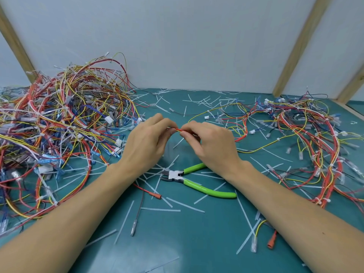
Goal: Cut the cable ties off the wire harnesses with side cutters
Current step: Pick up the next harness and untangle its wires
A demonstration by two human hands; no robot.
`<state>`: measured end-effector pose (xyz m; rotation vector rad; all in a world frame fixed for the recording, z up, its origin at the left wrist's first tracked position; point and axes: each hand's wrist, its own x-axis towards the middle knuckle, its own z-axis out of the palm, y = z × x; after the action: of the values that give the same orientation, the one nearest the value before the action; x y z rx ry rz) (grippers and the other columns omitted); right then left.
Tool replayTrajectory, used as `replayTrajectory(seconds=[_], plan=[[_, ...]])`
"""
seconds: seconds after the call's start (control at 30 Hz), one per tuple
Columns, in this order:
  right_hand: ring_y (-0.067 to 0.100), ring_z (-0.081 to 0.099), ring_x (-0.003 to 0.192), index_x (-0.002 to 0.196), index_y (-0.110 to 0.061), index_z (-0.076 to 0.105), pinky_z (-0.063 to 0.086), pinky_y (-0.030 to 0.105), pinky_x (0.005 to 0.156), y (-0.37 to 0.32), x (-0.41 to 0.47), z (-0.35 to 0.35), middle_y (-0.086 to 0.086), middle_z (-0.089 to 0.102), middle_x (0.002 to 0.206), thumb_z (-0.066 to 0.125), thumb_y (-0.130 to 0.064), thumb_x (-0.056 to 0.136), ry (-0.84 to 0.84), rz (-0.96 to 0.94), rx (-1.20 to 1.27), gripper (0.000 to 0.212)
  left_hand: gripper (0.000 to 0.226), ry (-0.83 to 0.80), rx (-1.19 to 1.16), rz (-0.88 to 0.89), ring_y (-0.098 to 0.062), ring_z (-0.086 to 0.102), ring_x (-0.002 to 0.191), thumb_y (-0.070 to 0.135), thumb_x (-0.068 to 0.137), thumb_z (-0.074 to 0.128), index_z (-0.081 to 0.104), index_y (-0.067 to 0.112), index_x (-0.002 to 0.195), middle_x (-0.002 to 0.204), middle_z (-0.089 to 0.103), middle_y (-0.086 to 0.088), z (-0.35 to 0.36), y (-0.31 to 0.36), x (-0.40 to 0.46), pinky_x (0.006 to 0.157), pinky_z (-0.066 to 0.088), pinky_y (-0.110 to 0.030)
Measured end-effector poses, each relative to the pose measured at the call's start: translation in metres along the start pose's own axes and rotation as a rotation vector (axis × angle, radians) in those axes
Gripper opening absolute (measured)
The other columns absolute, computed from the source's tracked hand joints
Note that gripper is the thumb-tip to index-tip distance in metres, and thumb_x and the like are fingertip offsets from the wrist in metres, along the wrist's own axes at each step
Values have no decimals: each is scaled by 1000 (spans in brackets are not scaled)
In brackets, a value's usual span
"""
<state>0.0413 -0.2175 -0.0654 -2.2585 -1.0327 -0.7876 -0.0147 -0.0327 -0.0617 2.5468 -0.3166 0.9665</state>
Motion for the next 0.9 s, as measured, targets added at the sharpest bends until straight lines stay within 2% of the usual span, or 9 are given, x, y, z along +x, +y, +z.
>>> replayTrajectory(seconds=[0.07,0.23,0.33,0.47,0.63,0.77,0.9], plan=[[19,64,76,103,-23,73,51,38,62,1,0,1,-9,69,78,67,-31,98,-2,23,5,10,14,54,20,-40,-24,50,69,24,102,55,66,15,102,88,54,1,-1,-1,0,58,42,-38],[23,65,96,111,-18,73,40,41,103,8,3,3,-5,75,99,66,-18,97,2,30,-34,16,14,137,18,-133,-17,45,69,22,105,48,61,16,103,94,52,5,-2,-6,0,55,35,-34],[20,64,105,118,-20,72,31,44,116,11,4,2,-7,75,104,65,-20,97,22,102,-48,22,15,171,-11,-201,-16,45,72,21,106,45,59,14,104,96,48,9,0,-11,0,57,35,-35],[20,58,118,113,-22,72,34,42,111,20,6,0,-7,70,114,66,-24,97,51,192,-21,17,19,214,-55,-335,-25,56,77,22,108,39,56,12,103,100,52,4,-1,-21,0,63,46,-46],[18,65,94,96,-18,74,49,48,94,24,5,1,-7,69,96,73,-25,94,11,223,195,7,18,196,-58,-356,-21,52,81,21,107,42,58,14,104,100,52,4,-1,-23,0,66,45,-42],[20,65,94,90,-17,74,47,48,94,19,4,3,-5,70,94,75,-31,93,8,167,217,14,17,160,-59,-405,-21,52,88,20,106,46,62,14,107,102,57,-1,1,-27,-2,72,46,-42],[20,64,94,91,-14,72,48,47,91,15,3,4,-4,70,95,68,-26,98,8,129,231,15,17,162,-64,-471,-22,53,90,21,106,47,63,16,105,102,57,-1,1,-30,-2,75,46,-43]])
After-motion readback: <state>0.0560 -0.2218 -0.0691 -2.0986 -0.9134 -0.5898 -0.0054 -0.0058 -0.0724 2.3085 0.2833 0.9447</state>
